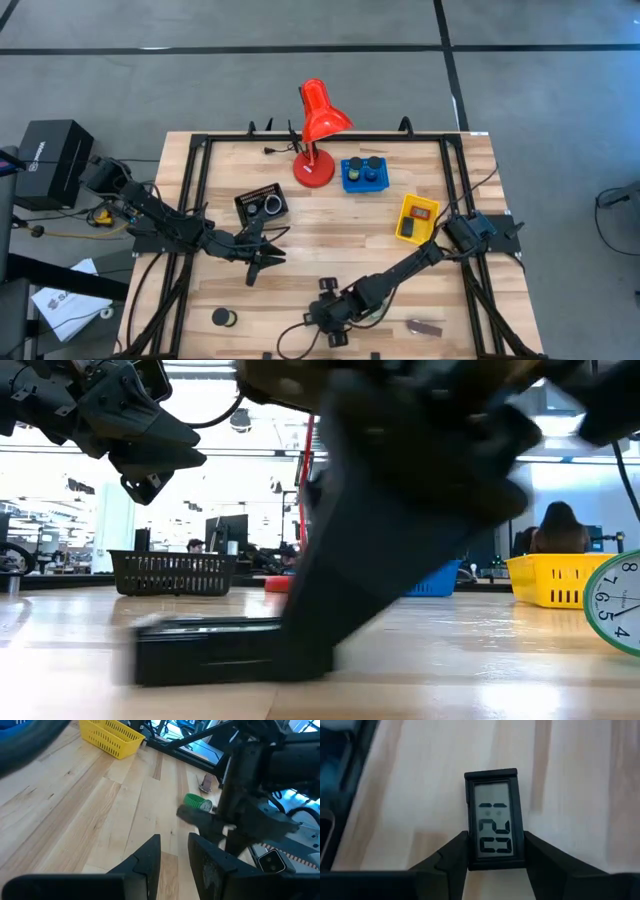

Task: Pick & Place Office items
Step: Put the black digital clock into the yellow basket

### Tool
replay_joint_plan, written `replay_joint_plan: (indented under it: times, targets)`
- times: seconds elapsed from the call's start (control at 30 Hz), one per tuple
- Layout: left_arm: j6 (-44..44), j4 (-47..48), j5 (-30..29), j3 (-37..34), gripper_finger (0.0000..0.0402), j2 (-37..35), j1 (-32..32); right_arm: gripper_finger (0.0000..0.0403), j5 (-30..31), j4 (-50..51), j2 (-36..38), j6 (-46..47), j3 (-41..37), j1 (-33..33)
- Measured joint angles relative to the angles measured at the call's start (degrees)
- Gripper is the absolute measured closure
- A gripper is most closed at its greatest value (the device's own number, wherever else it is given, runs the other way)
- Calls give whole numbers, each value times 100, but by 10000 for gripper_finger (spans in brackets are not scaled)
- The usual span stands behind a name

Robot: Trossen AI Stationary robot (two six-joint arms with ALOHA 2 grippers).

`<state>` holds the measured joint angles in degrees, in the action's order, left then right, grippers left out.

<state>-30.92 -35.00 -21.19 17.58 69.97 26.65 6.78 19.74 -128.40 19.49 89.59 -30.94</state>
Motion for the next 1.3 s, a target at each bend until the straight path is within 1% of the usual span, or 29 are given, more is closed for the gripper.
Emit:
replay_joint_plan:
  times: [0.13,0.2,0.3,0.4,0.5,0.6,0.7,0.77,0.83,0.9,0.97,1.03,1.13,1.3]
  targets:
    - [0,1,0,0,309,0,0,261,-25,808,489,-111,-31,39]
    - [0,2,2,0,309,0,0,262,72,1303,867,-31,-20,56]
    - [0,2,2,0,309,0,0,262,523,2102,1390,126,-1,47]
    - [0,2,2,0,309,0,0,256,1132,3077,1885,339,-3,15]
    - [0,2,2,0,309,0,0,247,1655,4293,2366,951,0,-58]
    - [0,2,2,0,309,0,0,250,2086,5506,2688,1790,4,-92]
    - [0,2,2,0,309,0,0,258,2337,6535,2880,2460,4,-126]
    - [0,2,2,0,309,0,0,258,2329,7031,2936,2736,4,-130]
    - [0,2,2,0,309,0,2,254,2325,6959,3032,2795,-123,-135]
    - [0,2,3,0,309,0,5,247,2315,6845,3261,2695,-417,-139]
    - [0,2,0,0,309,0,36,243,2328,6941,3458,2934,-768,-116]
    - [0,3,3,0,309,0,75,243,2311,7038,3650,3304,-1304,-53]
    - [0,2,4,0,309,0,126,251,2311,6843,4151,3653,-2235,52]
    - [0,2,2,0,309,0,134,255,2200,6091,4949,4235,-3602,393]
